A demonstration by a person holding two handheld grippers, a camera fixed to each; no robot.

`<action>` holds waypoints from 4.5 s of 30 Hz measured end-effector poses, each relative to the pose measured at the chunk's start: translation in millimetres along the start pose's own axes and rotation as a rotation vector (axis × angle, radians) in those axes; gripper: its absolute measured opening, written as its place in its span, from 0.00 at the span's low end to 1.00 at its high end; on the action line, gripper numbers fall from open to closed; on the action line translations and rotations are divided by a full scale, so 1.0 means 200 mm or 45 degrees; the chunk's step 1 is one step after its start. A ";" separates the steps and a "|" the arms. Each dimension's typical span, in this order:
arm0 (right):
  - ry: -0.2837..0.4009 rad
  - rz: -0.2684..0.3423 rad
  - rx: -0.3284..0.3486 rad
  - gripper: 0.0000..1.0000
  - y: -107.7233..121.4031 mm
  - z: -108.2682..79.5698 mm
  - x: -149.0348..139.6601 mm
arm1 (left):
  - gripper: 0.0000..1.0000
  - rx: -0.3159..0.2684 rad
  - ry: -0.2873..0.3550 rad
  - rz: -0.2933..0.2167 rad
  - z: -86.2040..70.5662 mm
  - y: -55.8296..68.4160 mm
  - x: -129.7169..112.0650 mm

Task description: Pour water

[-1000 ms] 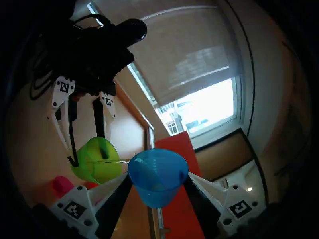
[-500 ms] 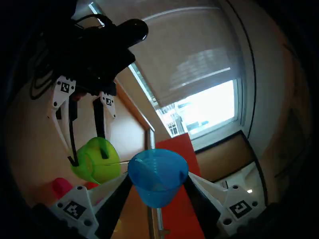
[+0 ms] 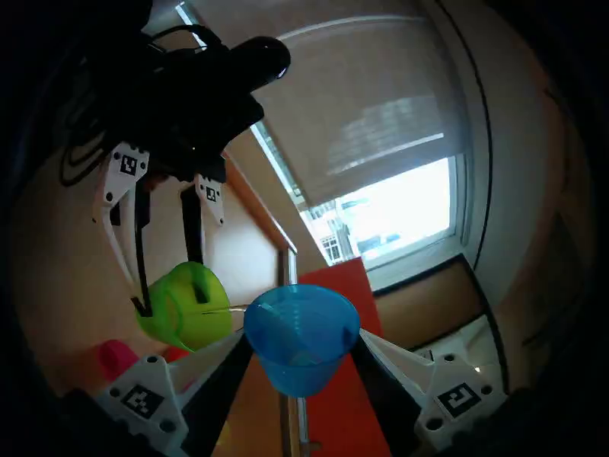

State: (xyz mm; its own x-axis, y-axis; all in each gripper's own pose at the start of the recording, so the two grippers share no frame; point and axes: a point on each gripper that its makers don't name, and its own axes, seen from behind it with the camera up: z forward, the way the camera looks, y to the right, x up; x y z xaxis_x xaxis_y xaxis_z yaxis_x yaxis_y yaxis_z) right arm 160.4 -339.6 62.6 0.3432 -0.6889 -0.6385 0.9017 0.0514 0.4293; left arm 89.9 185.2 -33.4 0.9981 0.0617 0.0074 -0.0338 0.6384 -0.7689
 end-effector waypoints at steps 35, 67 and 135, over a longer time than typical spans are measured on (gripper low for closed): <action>0.015 -0.077 0.006 0.88 0.01 -0.01 0.04 | 0.80 0.004 0.017 -0.009 -0.01 0.00 0.02; 0.022 -0.143 -0.009 0.88 0.04 -0.02 0.03 | 0.80 0.003 0.026 -0.016 0.00 -0.01 0.03; 0.037 -0.304 -0.033 0.88 0.04 -0.02 0.08 | 0.80 0.002 0.027 -0.017 -0.01 0.00 0.01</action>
State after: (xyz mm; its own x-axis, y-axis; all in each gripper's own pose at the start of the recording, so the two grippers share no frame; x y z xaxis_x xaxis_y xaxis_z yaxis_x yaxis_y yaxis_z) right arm 174.1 -347.6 54.2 0.1266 -0.6627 -0.7381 0.9645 -0.0914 0.2476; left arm 92.0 182.8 -34.9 0.9993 0.0367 0.0039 -0.0205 0.6403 -0.7679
